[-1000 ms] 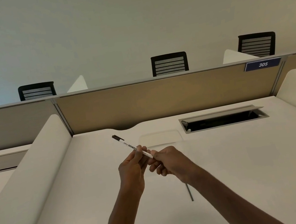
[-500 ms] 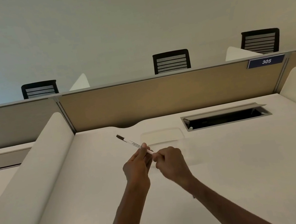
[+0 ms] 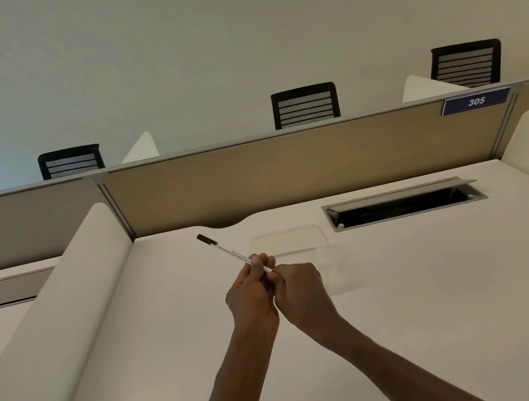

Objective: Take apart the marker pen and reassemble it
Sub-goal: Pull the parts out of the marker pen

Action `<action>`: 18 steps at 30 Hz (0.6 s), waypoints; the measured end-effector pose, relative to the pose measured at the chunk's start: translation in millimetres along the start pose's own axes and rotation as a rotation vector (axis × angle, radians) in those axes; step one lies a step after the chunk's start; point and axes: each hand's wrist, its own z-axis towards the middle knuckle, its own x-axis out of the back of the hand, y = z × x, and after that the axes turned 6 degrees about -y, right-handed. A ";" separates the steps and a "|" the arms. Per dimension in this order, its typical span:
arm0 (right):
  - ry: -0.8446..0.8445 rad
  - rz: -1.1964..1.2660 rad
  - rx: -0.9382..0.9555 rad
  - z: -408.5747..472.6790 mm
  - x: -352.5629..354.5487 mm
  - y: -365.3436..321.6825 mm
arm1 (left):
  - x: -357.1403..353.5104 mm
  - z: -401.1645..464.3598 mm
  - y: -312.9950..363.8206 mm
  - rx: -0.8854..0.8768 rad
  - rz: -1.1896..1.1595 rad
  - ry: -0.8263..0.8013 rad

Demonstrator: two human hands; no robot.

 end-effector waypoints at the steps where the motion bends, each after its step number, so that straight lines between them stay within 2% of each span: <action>1: 0.010 -0.049 0.045 0.2 -1.0 1.0 | -1.1 0.6 0.8 0.005 -0.001 0.010; 3: 0.005 -0.069 0.061 1.9 -0.7 2.2 | -0.9 2.1 2.0 0.008 -0.003 -0.006; 8: -0.050 0.066 0.006 11.3 8.7 8.2 | 4.5 4.6 2.5 0.010 0.053 -0.061; 10: -0.122 0.077 -0.009 16.3 16.1 14.3 | 10.6 4.3 5.2 0.003 0.214 -0.074; 12: -0.189 0.048 -0.027 22.3 23.0 21.8 | 18.0 2.5 9.0 -0.069 0.480 -0.047; 13: -0.219 0.044 -0.044 24.8 26.1 25.9 | 22.3 2.1 11.6 -0.167 0.663 -0.006; 15: -0.283 0.044 -0.067 28.7 30.9 32.5 | 30.1 2.7 19.2 -0.526 1.042 0.022; 17: -0.350 0.033 -0.047 30.8 35.3 35.5 | 32.3 3.0 26.7 -0.841 1.276 -0.168; 18: -0.375 0.022 -0.027 31.7 37.5 35.3 | 33.0 5.1 28.4 -0.912 1.375 -0.292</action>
